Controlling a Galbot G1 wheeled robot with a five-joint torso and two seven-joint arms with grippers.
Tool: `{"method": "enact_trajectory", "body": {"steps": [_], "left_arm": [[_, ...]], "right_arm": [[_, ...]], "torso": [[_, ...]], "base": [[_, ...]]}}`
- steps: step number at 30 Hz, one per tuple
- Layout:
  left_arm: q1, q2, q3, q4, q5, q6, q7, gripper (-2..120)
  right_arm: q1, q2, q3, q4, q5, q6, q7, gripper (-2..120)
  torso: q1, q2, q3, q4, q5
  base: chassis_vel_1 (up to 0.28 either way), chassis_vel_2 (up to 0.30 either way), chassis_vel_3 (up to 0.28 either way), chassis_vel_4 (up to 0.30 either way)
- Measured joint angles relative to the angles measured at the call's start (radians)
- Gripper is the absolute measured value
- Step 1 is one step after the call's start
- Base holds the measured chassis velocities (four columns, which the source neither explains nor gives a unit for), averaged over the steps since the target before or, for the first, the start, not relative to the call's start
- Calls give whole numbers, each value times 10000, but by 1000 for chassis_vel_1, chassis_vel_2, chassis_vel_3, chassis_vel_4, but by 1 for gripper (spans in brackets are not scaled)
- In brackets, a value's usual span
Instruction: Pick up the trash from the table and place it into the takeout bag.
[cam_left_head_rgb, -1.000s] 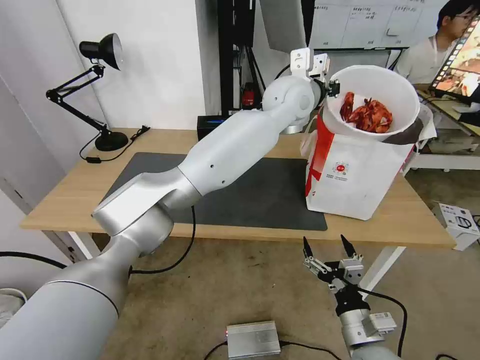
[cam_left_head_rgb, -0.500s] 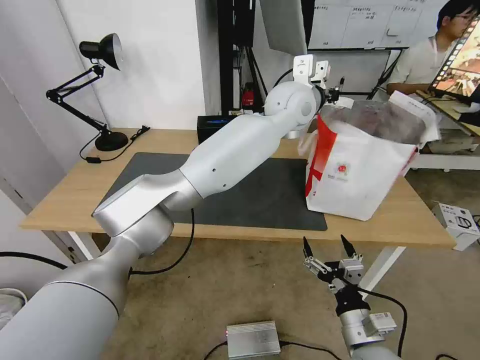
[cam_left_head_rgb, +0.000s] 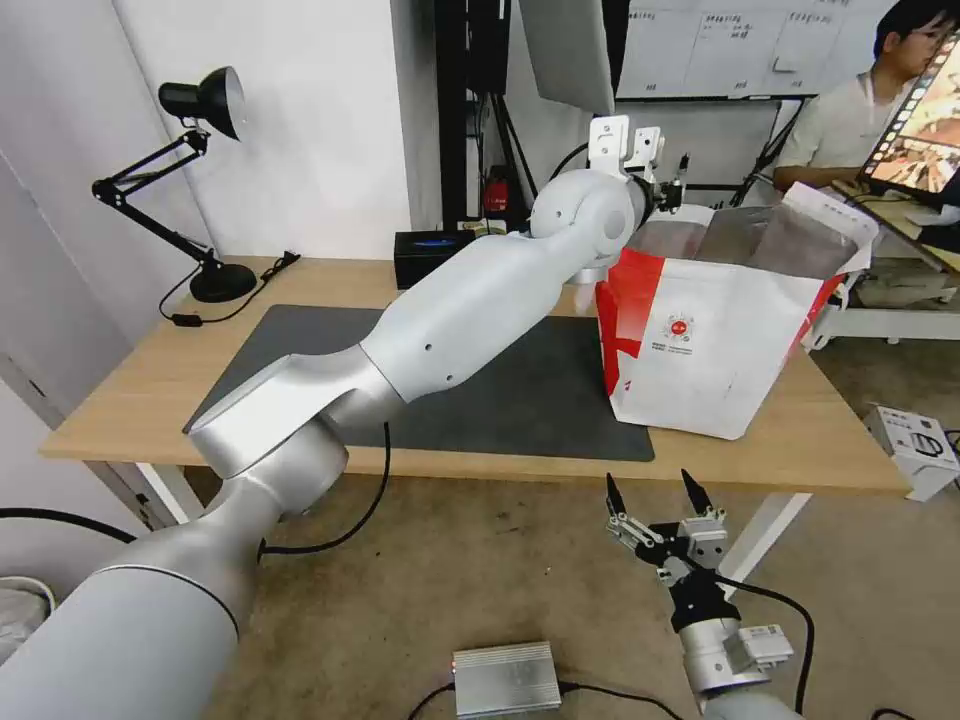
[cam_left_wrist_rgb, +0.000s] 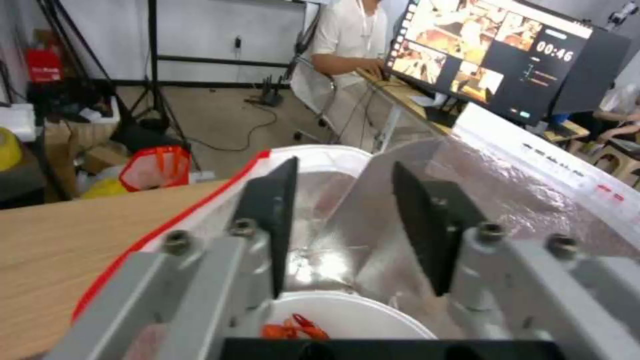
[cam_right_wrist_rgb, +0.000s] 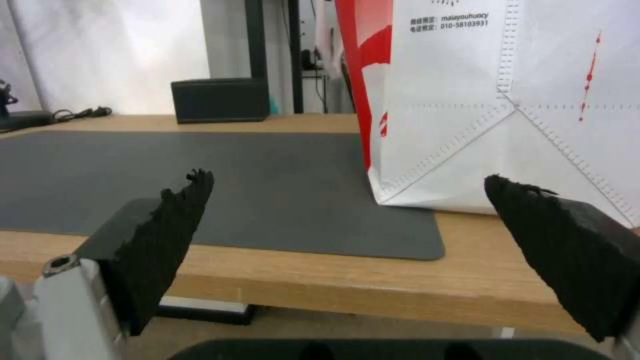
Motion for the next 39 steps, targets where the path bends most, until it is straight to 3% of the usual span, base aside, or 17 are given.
{"method": "enact_trajectory", "body": {"steps": [3, 7, 13, 14, 17, 22, 39], "left_arm": [[146, 6, -74, -97, 167, -3, 77, 60], [447, 30, -224, -86, 1078, 7, 837, 76], [830, 38, -206, -30, 2378, -756, 1902, 97], [830, 38, -206, -30, 2378, -756, 1902, 97], [1220, 184, -181, 70, 3576, -1587, 2654, 100], [1552, 654, -244, 3, 4677, -1961, 3514, 100], [2319, 2069, -856, -1096, 4746, -1887, 3815, 100]], "right_arm": [[0, 0, 1, 0, 0, 0, 0, 100], [0, 0, 0, 0, 0, 0, 0, 100], [0, 0, 0, 0, 0, 0, 0, 100], [0, 0, 0, 0, 0, 0, 0, 100], [0, 0, 0, 0, 0, 0, 0, 100], [1, 0, 0, 0, 0, 0, 0, 100], [1, 0, 1, 0, 0, 0, 0, 100]], "torso": [[0, 0, 0, -1, 0], [0, 0, 0, 0, 0], [0, -2, 0, -1, 0], [0, -2, 0, -1, 0], [1, -1, 0, -2, 0], [0, -2, 0, 2, -1], [1, -1, 0, 0, -3]], "base": [[0, 0, 0, 0], [0, 0, 0, 0], [0, 0, 0, 0], [0, 0, 0, 0], [0, 0, 0, 0], [0, 0, 0, 0], [0, 0, 0, 0]]}}
